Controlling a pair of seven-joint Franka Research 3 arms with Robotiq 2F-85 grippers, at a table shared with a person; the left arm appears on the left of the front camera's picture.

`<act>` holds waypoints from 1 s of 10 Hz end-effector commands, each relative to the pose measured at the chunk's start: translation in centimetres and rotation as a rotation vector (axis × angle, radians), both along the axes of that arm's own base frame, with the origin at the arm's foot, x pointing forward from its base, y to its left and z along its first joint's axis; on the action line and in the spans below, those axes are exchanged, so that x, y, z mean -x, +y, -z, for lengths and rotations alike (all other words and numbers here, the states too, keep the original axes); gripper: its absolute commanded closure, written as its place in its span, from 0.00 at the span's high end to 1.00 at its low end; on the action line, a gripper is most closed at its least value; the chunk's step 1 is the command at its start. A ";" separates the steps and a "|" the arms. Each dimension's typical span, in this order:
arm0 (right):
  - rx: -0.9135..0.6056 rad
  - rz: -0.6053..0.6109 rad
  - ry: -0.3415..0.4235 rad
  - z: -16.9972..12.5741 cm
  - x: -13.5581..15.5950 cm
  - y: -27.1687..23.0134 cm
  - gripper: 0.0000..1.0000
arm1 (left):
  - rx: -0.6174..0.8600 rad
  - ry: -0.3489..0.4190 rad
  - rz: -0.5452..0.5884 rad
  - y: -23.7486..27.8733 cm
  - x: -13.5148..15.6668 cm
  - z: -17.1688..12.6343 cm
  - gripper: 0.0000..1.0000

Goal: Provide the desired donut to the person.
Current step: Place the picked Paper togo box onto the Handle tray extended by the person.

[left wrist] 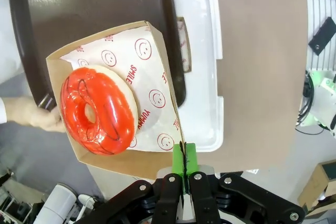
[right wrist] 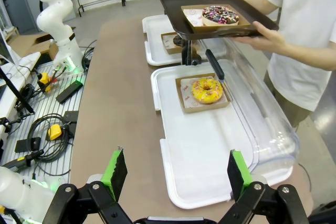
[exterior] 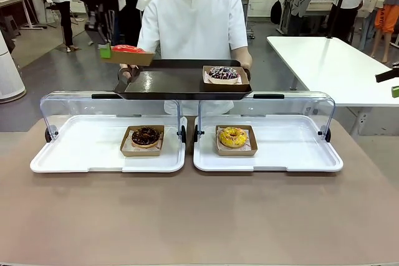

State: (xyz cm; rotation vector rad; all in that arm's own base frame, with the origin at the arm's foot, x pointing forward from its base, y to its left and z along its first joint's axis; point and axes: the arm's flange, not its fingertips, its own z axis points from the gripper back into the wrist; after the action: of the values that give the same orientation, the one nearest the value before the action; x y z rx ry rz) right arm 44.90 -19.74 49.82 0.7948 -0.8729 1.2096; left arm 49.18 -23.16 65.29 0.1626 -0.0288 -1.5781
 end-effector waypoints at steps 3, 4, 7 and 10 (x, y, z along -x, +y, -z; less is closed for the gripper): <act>0.002 0.005 -0.001 0.1 -0.1 0.0 1.00 | 0.070 -0.065 0.028 -1.4 -4.0 2.2 0.01; 0.002 0.005 -0.001 0.1 -0.1 0.0 1.00 | 0.089 -0.065 0.037 -1.4 -5.2 2.9 0.01; 0.002 0.005 -0.001 0.1 -0.1 0.0 1.00 | 0.134 -0.067 0.076 -1.3 -7.0 5.7 0.01; 0.002 0.005 -0.001 0.1 -0.1 0.0 1.00 | 0.148 -0.038 0.078 -1.1 -8.7 8.2 0.01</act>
State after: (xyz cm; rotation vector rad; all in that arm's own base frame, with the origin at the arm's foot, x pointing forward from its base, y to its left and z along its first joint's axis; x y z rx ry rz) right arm 44.89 -19.77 49.82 0.7944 -0.8730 1.2091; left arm 57.81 -24.68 57.15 0.1038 -0.1544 -1.6305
